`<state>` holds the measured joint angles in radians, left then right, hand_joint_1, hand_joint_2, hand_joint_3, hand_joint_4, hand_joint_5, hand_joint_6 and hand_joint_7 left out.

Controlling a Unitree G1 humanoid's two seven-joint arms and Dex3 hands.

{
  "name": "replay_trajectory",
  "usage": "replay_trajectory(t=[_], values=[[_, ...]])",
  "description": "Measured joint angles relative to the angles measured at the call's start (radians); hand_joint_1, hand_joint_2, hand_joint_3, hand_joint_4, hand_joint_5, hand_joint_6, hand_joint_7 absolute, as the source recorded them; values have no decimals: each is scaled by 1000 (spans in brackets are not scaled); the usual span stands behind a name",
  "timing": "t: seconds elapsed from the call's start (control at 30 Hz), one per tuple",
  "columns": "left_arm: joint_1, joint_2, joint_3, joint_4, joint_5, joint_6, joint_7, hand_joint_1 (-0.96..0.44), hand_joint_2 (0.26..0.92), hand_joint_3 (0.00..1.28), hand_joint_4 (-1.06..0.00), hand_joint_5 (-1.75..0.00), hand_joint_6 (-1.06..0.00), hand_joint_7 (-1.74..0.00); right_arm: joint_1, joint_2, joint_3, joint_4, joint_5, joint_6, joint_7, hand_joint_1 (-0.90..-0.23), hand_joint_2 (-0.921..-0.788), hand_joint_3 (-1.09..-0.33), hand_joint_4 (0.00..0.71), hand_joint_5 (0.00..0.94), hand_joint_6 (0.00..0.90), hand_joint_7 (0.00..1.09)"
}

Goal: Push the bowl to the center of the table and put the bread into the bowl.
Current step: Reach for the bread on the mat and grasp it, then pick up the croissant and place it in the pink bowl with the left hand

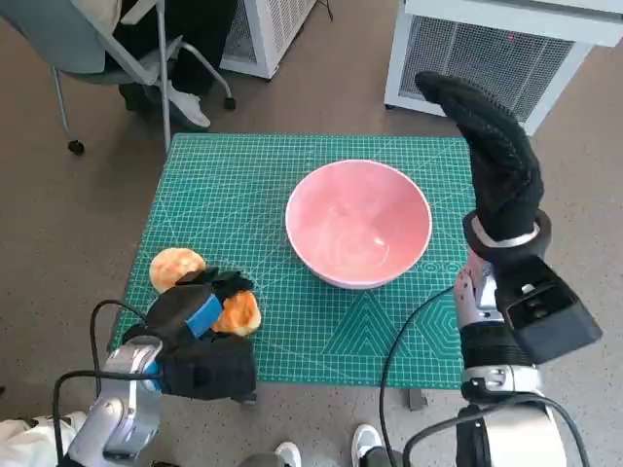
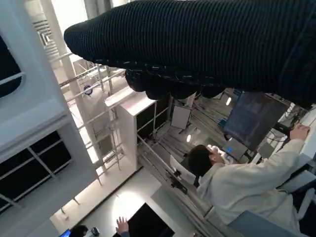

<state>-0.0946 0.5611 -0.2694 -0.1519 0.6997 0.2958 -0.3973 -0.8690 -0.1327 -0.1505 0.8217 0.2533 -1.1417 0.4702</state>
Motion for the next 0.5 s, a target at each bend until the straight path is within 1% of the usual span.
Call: replay_trajectory(t=[0.03,0.07,0.1,0.17,0.23,0.27,0.33,0.4,0.47,0.5], values=[[-1,0,3,6,-3,-11,10,-226,860,99,-550,-1289,-459,-1109,0,0,0,2,1,0,0,-565,-921,-830,206,79,-1,641],[-1,0,7,10,-7,-20,18,-182,842,166,-557,-1322,-476,-1121,0,1,0,3,1,1,0,-563,-921,-830,205,79,-1,638],[0,0,11,13,-10,-30,26,-117,791,302,-575,-1372,-505,-1142,0,1,0,5,2,1,0,-561,-921,-827,203,80,-1,634],[3,0,17,15,-20,-48,38,-50,709,478,-613,-1413,-557,-1155,0,1,0,6,7,3,0,-560,-921,-823,201,83,-1,633],[12,1,26,15,-34,-75,58,-26,667,553,-637,-1411,-580,-1169,0,1,0,6,15,6,1,-561,-921,-820,200,84,-1,633],[18,1,30,15,-38,-93,71,-21,658,569,-643,-1408,-585,-1173,0,1,0,6,18,8,1,-561,-921,-820,200,84,-1,633],[28,2,37,15,-41,-124,97,-10,668,550,-664,-1372,-592,-1174,0,1,1,6,19,12,1,-564,-921,-816,199,86,-1,632],[38,3,42,15,-41,-153,121,-6,719,454,-680,-1321,-593,-1166,0,2,2,6,19,13,1,-567,-921,-811,199,88,-1,632],[48,8,50,15,-41,-190,152,-4,796,306,-700,-1245,-593,-1170,0,2,2,6,20,13,1,-568,-921,-807,198,90,-1,632],[52,11,55,15,-40,-209,167,-3,811,277,-704,-1230,-593,-1172,0,3,2,6,20,14,1,-569,-921,-807,198,90,-1,632]])
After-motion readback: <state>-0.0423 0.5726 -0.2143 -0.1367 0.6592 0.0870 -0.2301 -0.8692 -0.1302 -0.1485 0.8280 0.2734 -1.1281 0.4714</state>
